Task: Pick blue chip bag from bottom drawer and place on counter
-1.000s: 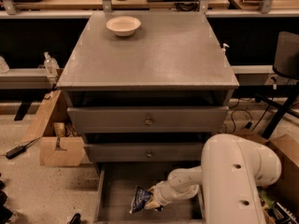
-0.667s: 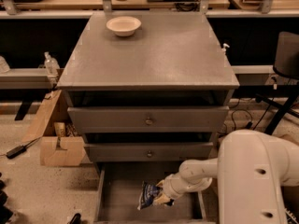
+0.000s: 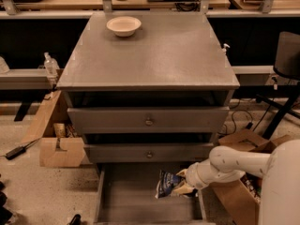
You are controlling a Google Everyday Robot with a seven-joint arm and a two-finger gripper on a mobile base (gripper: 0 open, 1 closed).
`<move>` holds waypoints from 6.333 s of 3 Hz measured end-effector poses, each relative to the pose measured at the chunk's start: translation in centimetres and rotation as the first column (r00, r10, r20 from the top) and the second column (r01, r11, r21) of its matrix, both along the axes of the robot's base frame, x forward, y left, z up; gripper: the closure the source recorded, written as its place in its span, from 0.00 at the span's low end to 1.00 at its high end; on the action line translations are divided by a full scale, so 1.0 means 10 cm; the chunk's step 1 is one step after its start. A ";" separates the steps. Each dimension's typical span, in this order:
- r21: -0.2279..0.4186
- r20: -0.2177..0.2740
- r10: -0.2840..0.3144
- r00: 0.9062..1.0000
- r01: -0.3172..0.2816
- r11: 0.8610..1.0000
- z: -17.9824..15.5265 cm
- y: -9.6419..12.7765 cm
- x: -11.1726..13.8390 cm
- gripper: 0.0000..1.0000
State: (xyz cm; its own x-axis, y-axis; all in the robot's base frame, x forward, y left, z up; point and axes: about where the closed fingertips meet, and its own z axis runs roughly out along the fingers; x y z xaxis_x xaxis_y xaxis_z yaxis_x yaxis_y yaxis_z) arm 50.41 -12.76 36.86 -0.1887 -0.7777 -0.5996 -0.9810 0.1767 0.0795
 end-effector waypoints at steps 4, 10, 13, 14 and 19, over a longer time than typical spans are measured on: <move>-0.199 0.067 -0.012 0.998 0.025 0.980 1.31 0.25 -0.33 1.00; -0.166 0.422 -0.190 0.887 0.281 0.945 5.46 0.13 0.41 1.00; -0.122 0.554 -0.240 0.797 0.362 0.924 5.71 -0.03 1.12 1.00; -0.110 0.554 -0.264 0.789 0.384 0.917 5.77 -0.06 1.38 1.00; 0.050 0.458 -0.484 0.746 0.522 0.852 5.41 -0.07 3.25 0.61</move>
Offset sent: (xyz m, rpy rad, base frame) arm -0.0499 0.0010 0.2173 -0.2129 -0.1296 -0.0881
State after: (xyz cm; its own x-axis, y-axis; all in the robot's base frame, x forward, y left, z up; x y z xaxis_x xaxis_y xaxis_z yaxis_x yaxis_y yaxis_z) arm 82.88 -13.45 91.01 -0.2979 -0.6923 -0.6572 -0.6723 0.6409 -0.3705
